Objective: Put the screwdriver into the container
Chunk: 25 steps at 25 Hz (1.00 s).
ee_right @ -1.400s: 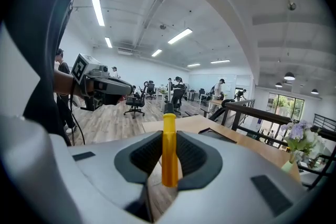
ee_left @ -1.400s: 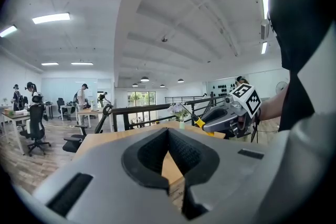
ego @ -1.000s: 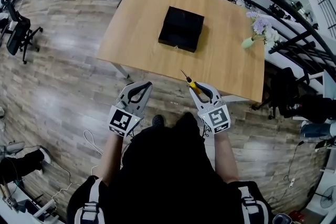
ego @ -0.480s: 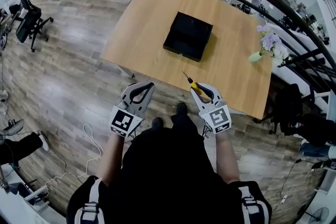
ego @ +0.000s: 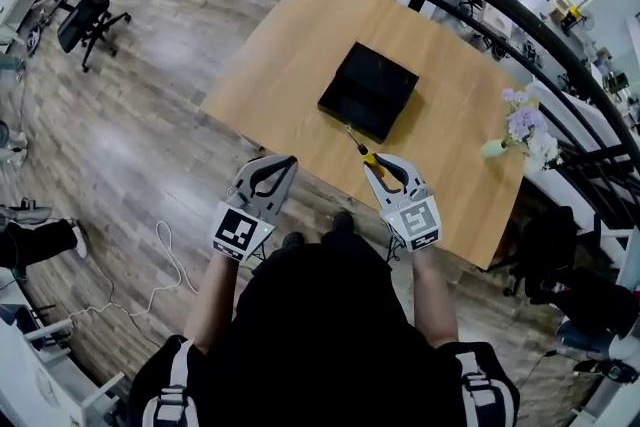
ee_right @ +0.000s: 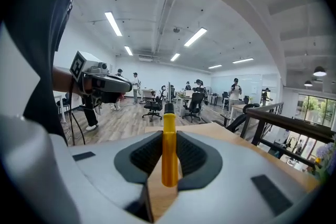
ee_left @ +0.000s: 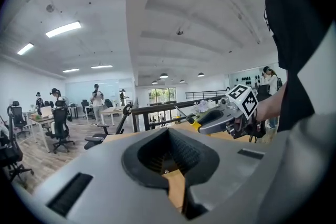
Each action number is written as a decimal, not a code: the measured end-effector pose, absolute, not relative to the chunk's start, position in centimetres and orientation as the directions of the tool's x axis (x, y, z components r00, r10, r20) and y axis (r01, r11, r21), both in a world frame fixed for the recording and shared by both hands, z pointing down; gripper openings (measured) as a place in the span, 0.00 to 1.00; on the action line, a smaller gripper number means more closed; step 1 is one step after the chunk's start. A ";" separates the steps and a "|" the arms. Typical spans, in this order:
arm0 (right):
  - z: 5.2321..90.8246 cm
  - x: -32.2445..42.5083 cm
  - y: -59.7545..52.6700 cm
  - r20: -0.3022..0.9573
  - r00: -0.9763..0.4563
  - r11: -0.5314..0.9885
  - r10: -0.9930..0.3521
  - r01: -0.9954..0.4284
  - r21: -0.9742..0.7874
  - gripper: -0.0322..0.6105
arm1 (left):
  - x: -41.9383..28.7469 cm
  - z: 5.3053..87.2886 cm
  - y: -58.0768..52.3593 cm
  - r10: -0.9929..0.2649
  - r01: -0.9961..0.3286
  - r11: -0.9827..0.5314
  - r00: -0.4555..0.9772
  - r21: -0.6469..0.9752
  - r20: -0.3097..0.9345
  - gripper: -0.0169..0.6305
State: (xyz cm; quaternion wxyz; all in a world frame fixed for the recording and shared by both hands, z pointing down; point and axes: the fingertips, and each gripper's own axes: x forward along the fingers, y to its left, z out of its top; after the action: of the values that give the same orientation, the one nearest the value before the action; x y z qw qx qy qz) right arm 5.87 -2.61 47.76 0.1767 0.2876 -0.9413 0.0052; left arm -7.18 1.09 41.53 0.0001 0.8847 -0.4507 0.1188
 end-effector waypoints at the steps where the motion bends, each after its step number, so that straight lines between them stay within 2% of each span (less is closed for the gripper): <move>1: 47.8 6.0 -3.1 0.335 -0.779 0.841 -0.529 -0.533 0.090 0.19 | -7.1 41.6 0.9 -0.807 -0.807 -0.580 0.552 -0.106 0.212 0.06; 13: 49.2 7.6 -6.5 0.340 -0.847 0.907 -0.409 -0.419 0.047 0.19 | -4.8 42.7 -0.8 -0.872 -0.884 -0.457 0.424 -0.097 0.243 0.06; 25: 49.8 9.8 -8.1 0.339 -0.866 0.926 -0.367 -0.374 0.046 0.19 | -3.0 42.3 -1.0 -0.894 -0.906 -0.400 0.353 -0.136 0.275 0.06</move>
State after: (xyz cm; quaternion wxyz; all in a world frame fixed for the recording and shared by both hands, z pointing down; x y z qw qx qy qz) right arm 9.85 -8.13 49.79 0.1734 0.1919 -0.9659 0.0108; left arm -2.98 -0.96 42.26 0.0196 0.8224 -0.5474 0.1539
